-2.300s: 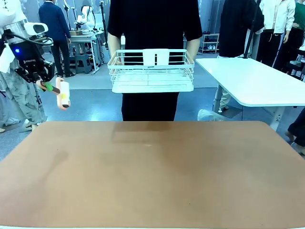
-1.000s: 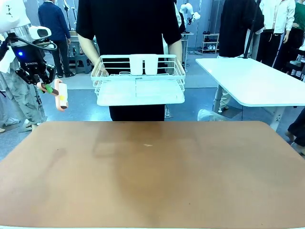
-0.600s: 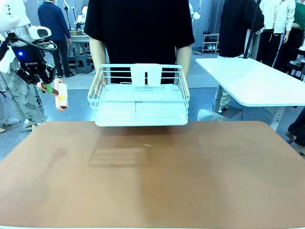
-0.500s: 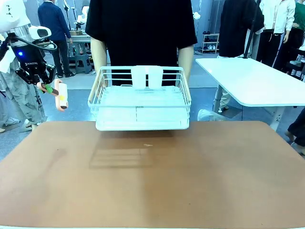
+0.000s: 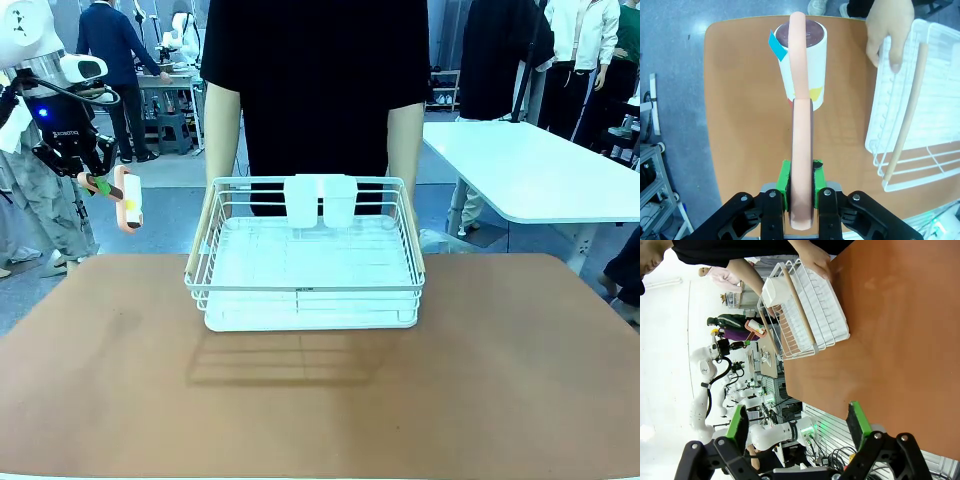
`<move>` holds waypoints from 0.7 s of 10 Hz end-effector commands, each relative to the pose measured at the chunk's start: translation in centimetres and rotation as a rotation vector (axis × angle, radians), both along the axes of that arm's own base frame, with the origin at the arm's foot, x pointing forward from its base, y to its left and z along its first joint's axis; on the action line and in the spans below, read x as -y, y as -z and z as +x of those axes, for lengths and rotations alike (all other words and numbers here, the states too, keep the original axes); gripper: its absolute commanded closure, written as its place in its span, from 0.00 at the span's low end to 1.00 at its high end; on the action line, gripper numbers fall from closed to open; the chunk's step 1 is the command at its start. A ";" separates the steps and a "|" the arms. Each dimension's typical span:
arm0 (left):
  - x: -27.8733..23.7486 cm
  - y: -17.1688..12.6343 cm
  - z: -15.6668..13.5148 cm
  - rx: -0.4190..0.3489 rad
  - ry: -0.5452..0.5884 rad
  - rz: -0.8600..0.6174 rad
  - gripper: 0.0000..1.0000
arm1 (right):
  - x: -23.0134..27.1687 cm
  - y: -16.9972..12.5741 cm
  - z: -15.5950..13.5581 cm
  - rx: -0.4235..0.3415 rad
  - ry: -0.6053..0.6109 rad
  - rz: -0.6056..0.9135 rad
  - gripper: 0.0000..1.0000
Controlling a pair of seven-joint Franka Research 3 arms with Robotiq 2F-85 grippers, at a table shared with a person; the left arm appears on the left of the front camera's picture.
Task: Clean the table.
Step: Place the Lint Roller down when the Dish drying rack is positioned in the middle of the table.
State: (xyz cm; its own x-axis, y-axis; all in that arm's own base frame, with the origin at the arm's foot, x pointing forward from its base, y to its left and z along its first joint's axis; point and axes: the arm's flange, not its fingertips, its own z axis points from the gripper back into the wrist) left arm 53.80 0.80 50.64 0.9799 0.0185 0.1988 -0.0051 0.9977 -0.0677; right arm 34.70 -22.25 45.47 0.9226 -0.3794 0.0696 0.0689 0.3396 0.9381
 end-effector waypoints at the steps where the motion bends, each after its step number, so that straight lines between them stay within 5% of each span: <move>1: -0.1 -0.4 -0.2 -0.001 0.000 0.002 0.78 | 0.0 -0.3 -0.1 0.008 -0.001 0.007 0.00; 7: -0.1 -0.4 -0.2 -0.001 0.000 0.002 0.78 | 0.0 -0.3 -0.1 0.008 -0.001 0.007 0.00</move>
